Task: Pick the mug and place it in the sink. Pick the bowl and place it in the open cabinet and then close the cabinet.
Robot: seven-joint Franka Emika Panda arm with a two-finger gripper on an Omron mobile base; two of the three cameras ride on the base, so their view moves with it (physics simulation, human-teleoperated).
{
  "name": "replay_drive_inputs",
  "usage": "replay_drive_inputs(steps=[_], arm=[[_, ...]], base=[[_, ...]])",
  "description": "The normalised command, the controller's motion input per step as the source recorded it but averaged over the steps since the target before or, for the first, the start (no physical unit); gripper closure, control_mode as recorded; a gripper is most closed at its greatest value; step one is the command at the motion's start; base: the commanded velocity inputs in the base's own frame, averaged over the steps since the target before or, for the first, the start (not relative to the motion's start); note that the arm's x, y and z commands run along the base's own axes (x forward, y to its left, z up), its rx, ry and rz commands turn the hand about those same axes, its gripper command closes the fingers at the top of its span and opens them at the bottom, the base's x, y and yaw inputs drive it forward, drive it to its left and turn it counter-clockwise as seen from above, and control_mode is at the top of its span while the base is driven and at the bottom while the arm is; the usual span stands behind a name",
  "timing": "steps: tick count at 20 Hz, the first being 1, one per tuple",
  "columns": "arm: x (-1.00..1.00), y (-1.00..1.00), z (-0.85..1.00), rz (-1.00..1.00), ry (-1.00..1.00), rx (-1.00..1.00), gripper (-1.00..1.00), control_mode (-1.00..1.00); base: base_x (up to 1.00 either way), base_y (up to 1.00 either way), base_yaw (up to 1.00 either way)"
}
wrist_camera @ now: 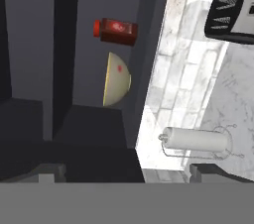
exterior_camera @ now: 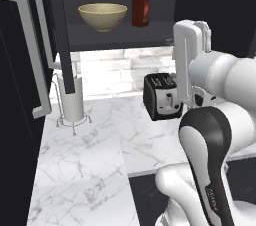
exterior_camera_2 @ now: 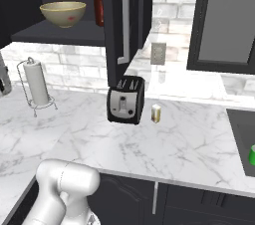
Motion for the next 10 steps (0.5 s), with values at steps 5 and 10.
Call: replay_drive_inputs(steps=[5,10], arm=[[-0.54,0.02,0.03,0.0,0.02,0.17,-1.0,-1.0],[-0.33,0.06,0.01,0.0,0.1,0.22,-1.0,-1.0]], base=[[0.0,0.0,0.0],[0.0,0.0,0.0]])
